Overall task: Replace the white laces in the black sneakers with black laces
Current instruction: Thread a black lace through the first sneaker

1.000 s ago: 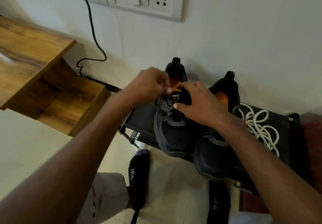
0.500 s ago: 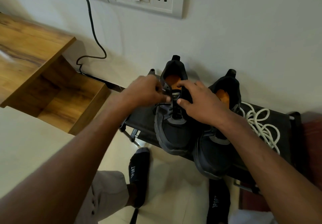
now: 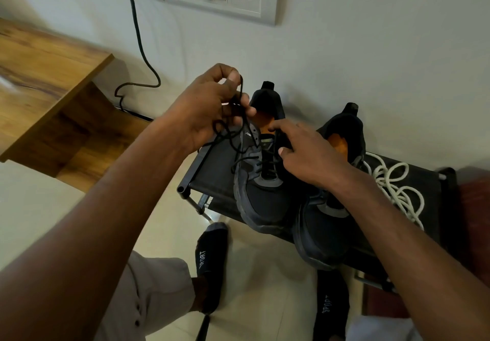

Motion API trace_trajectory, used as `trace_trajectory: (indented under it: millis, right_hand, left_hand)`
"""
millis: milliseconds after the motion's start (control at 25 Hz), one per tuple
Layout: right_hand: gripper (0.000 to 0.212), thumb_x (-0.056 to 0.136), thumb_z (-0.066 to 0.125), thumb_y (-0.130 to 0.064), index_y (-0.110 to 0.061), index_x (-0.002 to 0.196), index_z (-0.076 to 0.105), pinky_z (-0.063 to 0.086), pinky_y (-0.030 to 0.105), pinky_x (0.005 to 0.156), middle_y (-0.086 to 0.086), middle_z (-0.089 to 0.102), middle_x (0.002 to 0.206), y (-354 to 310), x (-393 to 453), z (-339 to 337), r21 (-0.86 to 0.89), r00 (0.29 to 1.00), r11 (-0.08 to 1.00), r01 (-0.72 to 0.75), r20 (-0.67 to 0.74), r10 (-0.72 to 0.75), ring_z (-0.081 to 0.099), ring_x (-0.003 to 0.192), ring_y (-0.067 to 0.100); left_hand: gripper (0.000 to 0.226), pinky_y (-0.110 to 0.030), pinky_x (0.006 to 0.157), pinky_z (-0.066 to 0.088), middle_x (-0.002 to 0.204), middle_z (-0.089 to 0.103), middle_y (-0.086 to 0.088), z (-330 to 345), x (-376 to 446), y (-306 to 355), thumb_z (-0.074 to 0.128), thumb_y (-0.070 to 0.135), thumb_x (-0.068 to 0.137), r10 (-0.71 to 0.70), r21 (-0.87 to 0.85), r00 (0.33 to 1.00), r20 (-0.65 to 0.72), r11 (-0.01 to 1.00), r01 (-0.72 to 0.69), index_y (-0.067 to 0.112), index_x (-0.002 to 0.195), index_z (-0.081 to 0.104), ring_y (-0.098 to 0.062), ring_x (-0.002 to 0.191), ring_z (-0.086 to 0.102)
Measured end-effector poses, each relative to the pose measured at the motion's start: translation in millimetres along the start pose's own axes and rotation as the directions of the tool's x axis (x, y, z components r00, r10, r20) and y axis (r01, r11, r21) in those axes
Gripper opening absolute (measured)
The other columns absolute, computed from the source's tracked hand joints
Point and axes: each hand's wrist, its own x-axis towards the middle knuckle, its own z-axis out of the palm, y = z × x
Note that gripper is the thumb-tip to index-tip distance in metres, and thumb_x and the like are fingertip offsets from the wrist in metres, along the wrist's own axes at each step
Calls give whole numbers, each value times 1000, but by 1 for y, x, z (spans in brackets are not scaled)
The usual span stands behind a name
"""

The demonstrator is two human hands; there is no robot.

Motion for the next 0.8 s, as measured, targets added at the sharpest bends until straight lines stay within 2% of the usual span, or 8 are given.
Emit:
trace_trajectory:
  millis: [120, 200, 280, 320, 520, 600, 720, 800]
  right_hand:
    - [63, 99, 53, -5, -39, 151, 40, 54, 43, 95, 8, 48, 140, -2, 0, -1, -1, 1000, 1000, -4, 13, 4, 55, 118, 27]
    - [66, 98, 53, -3, -39, 151, 40, 54, 45, 93, 8, 48, 139, -3, -1, -1, -11, 1000, 1000, -6, 23, 7, 55, 115, 27]
    - [65, 98, 54, -4, -40, 151, 39, 54, 45, 93, 8, 48, 138, -4, -1, 0, -23, 1000, 1000, -4, 19, 4, 56, 115, 28]
    - [65, 98, 54, -4, -40, 151, 39, 54, 44, 93, 9, 49, 138, -4, -1, -1, -27, 1000, 1000, -1, 14, 2, 56, 115, 27]
    - [64, 97, 57, -4, -39, 149, 41, 54, 43, 95, 8, 50, 140, -1, 0, 1, -34, 1000, 999, -10, 29, 11, 56, 119, 28]
    - [60, 97, 60, -6, -37, 146, 45, 53, 38, 95, 6, 52, 136, 0, 1, 2, -12, 1000, 1000, -11, -28, 11, 57, 118, 26]
    - [37, 98, 64, -12, -29, 130, 62, 52, 30, 82, -3, 58, 112, -9, 1, 2, 38, 965, 993, 111, -242, -98, 61, 96, 16]
    - [28, 100, 62, -17, -31, 124, 68, 55, 32, 78, -5, 61, 108, -21, -3, 7, 25, 956, 974, 227, -199, -218, 61, 90, 11]
  left_hand:
    - [20, -29, 60, 42, 74, 61, 1, -3, 5, -8, 56, 34, 106, 95, 476, 988, -118, 879, -28, 16, 99, 59, -16, 66, 60]
    - [28, -29, 62, 43, 81, 64, 0, 0, 5, -21, 68, 43, 98, 73, 795, 997, 1, 605, -45, 15, 96, 66, -16, 75, 60]
    - [27, -30, 69, 48, 84, 66, -1, 4, 6, -33, 78, 40, 90, -23, 934, 993, 117, 343, -102, 14, 87, 70, -20, 86, 64]
    - [22, -30, 72, 49, 84, 66, 0, 6, 6, -34, 80, 35, 88, -22, 950, 992, 127, 289, -115, 16, 83, 71, -21, 89, 65]
    - [15, -22, 63, 42, 82, 68, 5, 9, 4, -24, 80, 24, 89, 48, 830, 997, 62, 552, -78, 18, 79, 71, -8, 79, 61]
    - [17, -26, 63, 46, 78, 67, 4, 8, 3, -24, 78, 26, 91, 26, 853, 998, 60, 518, -65, 18, 77, 70, -11, 76, 61]
    - [24, -42, 82, 55, 78, 65, 2, 2, 7, -27, 79, 36, 89, 17, 929, 1000, -6, 370, -1, 23, 73, 66, -25, 86, 65]
    - [20, -50, 90, 50, 85, 61, 3, 0, 6, -25, 78, 39, 89, 44, 954, 997, -62, 296, 47, 25, 79, 67, -28, 92, 61]
